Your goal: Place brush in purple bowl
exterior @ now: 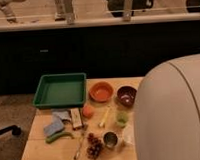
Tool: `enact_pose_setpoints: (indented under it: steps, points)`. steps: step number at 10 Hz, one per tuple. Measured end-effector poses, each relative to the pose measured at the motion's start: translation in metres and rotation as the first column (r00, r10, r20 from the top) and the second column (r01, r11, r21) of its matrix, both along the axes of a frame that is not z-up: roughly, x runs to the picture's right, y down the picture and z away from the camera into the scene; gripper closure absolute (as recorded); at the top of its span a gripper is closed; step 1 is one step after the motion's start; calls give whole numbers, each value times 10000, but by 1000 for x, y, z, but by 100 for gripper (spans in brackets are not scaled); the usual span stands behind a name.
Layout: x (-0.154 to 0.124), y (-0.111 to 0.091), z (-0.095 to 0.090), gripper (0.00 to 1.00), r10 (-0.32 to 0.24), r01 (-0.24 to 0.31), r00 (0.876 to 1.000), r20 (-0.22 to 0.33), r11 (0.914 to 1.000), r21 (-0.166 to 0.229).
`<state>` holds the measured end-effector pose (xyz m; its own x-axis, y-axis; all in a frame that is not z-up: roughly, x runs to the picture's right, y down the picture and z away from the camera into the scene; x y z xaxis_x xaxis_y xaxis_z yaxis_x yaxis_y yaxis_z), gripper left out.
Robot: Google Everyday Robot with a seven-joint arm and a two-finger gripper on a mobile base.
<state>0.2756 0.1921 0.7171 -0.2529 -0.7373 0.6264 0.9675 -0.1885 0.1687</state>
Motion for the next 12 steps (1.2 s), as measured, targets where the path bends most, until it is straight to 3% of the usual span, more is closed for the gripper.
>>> enact_pose_setpoints:
  steps: [6, 12]
  points:
    - [-50, -21, -1, 100, -654, 645, 9975, 252, 9973, 345]
    - [-104, -41, 1, 100, -1436, 1406, 9887, 423, 9878, 669]
